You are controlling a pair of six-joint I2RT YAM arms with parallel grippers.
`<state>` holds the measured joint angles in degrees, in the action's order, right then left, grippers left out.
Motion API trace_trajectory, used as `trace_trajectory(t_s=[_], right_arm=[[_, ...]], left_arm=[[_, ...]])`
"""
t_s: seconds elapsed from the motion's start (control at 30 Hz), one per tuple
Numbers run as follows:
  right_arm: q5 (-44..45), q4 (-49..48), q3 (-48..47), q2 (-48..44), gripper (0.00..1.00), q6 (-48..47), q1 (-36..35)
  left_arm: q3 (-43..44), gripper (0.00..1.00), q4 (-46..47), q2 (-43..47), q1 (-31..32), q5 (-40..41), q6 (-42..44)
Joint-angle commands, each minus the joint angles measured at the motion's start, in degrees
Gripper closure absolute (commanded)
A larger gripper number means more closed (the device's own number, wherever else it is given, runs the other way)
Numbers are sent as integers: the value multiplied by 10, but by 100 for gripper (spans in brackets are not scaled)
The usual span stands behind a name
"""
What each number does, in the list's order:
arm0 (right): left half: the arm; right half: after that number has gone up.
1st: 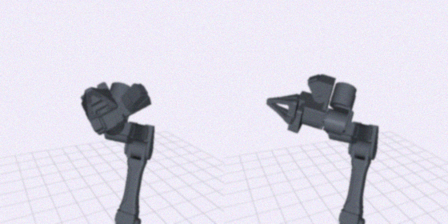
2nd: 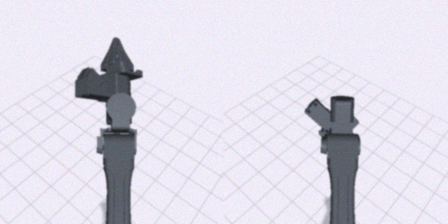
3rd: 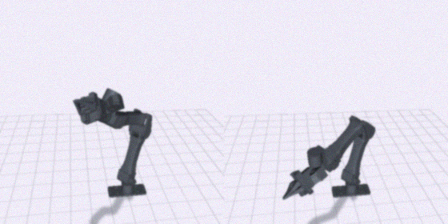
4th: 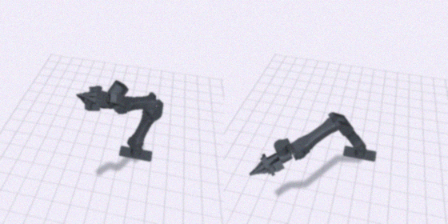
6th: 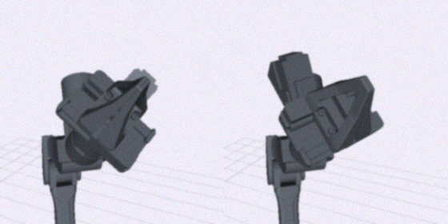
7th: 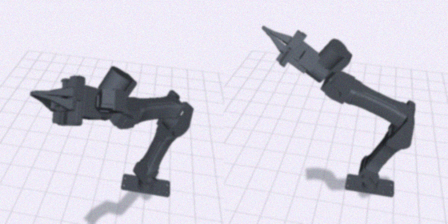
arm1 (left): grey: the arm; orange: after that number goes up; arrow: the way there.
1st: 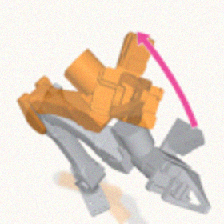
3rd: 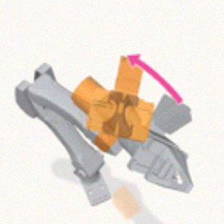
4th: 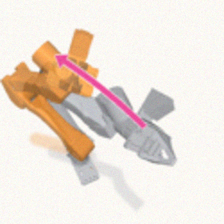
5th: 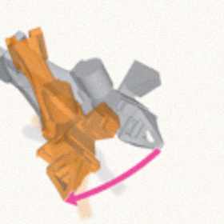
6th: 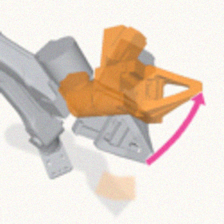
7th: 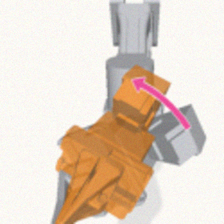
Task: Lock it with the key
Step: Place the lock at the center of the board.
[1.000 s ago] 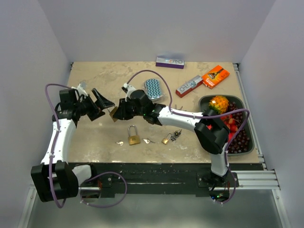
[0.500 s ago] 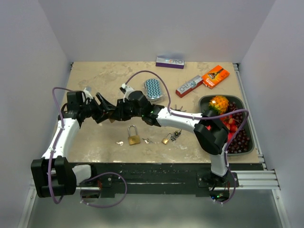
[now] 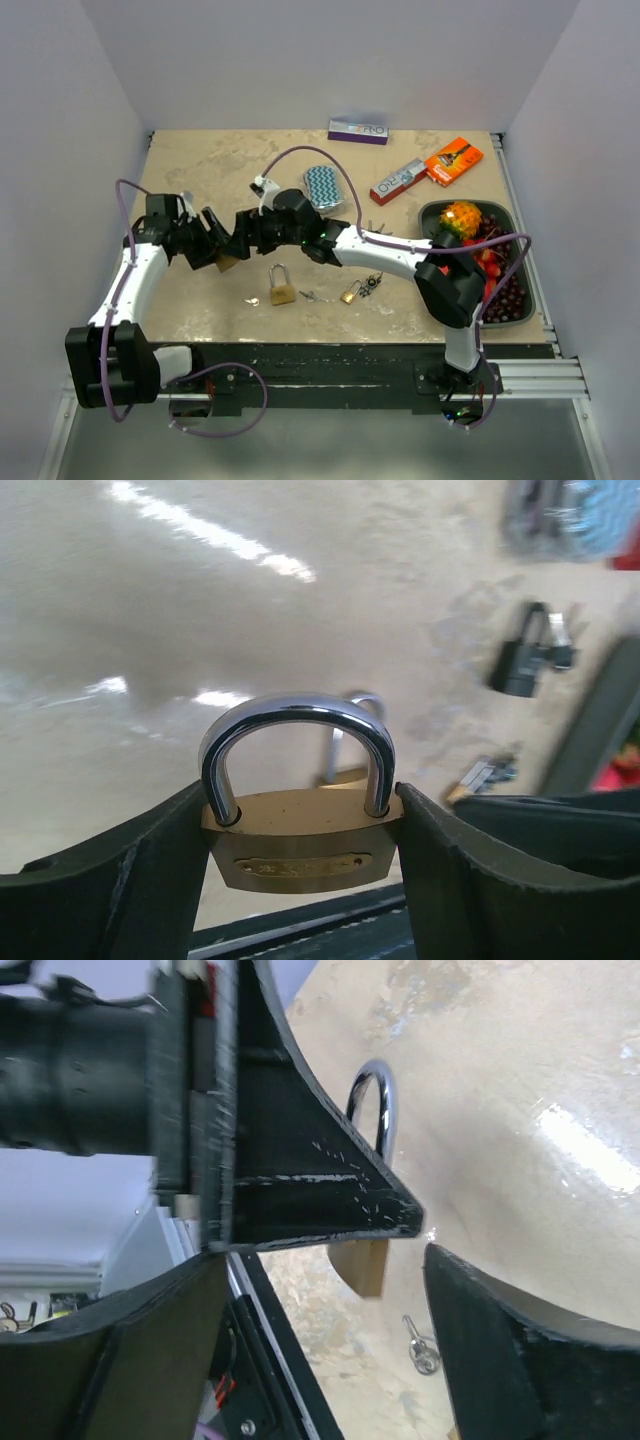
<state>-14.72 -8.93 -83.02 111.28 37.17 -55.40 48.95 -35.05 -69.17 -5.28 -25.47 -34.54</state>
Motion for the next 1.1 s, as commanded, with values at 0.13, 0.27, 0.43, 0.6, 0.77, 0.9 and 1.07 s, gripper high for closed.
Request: trace_trajectory(t_s=[0.13,0.27,0.43,0.6,0.77,0.9,1.07], right_arm=[[-35,12,87,-116,2,-86,68],[-32,23,116,-141,1,-101,91],[-31,20,127,-157,1,-90,100],[-35,17,130,-163,1,-82,103],[-51,27,127,-162,1,-75,115],[-56,27,126,-160,1,-67,120],[-58,32,128,-167,1,-67,125]], left_arm=[[-6,100,-78,-7,46,183,166],[-4,100,-86,-32,78,199,175],[18,100,-98,-92,112,225,188],[14,100,-101,-132,123,231,191],[32,99,-96,-163,133,239,200],[48,93,-89,-196,140,253,212],[54,91,-84,-216,142,271,220]])
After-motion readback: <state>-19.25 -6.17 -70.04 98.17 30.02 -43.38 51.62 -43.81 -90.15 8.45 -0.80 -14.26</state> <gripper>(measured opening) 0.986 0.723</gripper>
